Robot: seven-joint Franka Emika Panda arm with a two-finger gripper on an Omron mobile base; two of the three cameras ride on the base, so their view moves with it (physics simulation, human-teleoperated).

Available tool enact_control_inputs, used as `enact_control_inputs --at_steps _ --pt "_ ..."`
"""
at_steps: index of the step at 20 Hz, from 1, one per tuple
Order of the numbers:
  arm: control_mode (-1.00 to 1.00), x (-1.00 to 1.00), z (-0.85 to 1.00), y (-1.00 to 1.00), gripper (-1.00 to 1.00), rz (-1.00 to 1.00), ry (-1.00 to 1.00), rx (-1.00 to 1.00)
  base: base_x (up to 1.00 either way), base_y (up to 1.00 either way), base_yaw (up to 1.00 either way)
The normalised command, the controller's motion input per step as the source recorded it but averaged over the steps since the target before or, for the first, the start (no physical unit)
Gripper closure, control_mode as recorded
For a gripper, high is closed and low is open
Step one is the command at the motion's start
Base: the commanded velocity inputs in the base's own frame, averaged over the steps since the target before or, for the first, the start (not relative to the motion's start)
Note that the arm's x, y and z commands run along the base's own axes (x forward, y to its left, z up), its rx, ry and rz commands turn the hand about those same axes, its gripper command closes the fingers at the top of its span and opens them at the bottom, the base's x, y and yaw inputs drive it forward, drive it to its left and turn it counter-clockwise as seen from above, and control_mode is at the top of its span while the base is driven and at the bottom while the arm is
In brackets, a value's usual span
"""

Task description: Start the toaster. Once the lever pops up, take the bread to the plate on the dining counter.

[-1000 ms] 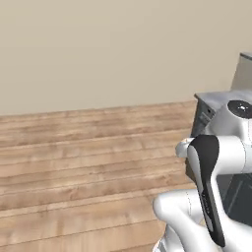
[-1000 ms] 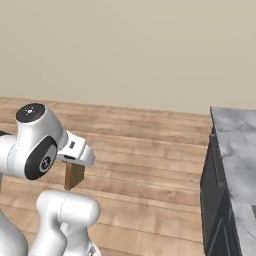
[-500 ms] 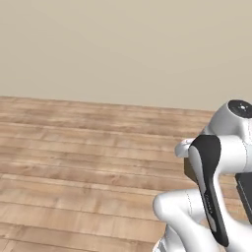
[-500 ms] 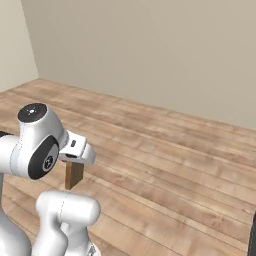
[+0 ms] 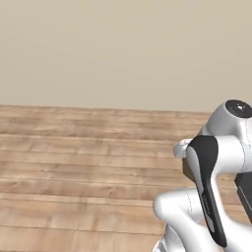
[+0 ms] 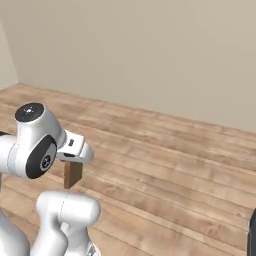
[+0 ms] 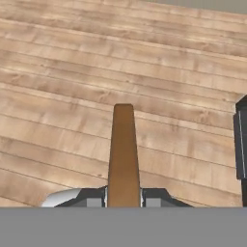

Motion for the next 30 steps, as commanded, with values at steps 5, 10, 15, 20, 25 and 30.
enact_control_inputs --at_steps 5,10,15,20,25,30 --pt "1.0 0.0 0.0 0.0 1.0 0.0 0.0 0.0 1.0 0.0 -0.35" --pt "1.0 0.0 0.0 0.0 1.0 0.0 0.0 0.0 1.0 0.0 -0.29" --pt "1.0 0.0 0.0 0.0 1.0 0.0 0.0 0.0 1.0 0.1 -0.17" --pt "1.0 0.0 0.0 0.0 1.0 0.0 0.0 0.0 1.0 0.25 -0.16" --pt "1.0 0.0 0.0 0.0 1.0 0.0 0.0 0.0 1.0 0.38 -0.16" --pt "1.0 0.0 0.0 0.0 1.0 0.0 0.0 0.0 1.0 0.31 -0.17"
